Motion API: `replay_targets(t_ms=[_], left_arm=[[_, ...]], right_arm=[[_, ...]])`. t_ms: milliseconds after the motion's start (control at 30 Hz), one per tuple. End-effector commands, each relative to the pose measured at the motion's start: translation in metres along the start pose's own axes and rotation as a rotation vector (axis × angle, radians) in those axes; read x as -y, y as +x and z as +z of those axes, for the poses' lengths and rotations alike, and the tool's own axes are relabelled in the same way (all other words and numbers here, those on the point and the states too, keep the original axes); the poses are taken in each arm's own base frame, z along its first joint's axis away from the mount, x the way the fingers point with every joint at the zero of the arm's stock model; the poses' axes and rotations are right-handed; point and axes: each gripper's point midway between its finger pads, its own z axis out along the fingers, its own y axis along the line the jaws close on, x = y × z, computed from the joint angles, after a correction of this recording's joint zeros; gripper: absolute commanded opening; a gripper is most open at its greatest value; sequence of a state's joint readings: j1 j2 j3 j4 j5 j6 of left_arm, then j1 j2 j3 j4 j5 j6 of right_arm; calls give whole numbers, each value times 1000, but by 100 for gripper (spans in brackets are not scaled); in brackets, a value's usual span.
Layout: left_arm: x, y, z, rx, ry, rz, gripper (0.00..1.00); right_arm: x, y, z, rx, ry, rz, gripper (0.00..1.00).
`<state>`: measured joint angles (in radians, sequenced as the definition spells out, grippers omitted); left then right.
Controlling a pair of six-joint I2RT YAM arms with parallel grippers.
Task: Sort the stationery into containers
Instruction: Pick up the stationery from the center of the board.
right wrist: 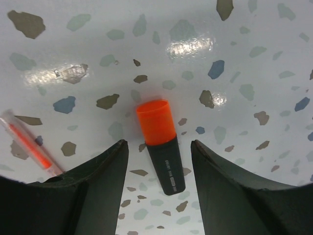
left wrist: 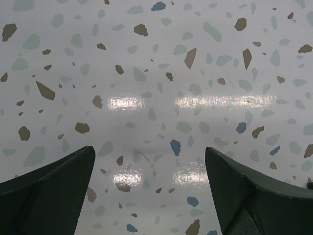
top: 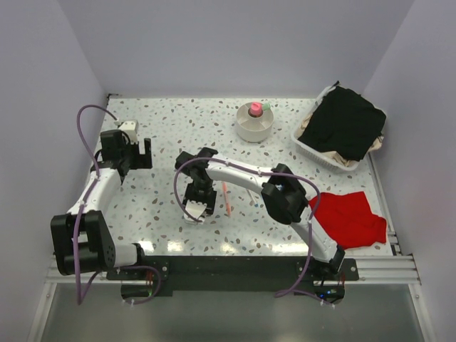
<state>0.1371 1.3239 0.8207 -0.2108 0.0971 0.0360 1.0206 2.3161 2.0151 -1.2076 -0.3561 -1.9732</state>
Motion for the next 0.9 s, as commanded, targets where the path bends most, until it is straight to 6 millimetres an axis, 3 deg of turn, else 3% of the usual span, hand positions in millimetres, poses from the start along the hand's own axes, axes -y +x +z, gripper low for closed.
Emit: replay_targets(t_ms=[0,300,600,767,867], left_arm=[[3,-7,-5,40,17,-28,100],[3,-7,-7,55,13,-27,100],[5,-5,-12,70,14,-64,100],[6,-7,-16,86,14,-66,100],[5,-5,-19,87,7,-60,100]], right_arm=[[16,-6,-6,-12,37,-105,56],[-1,-14,4,0,-51,-132,54],[3,1,21,-37,-68,-96,52],[-4,4,28,-36,-116,-104,44],[-4,3,29,-44,-137,-106,24]])
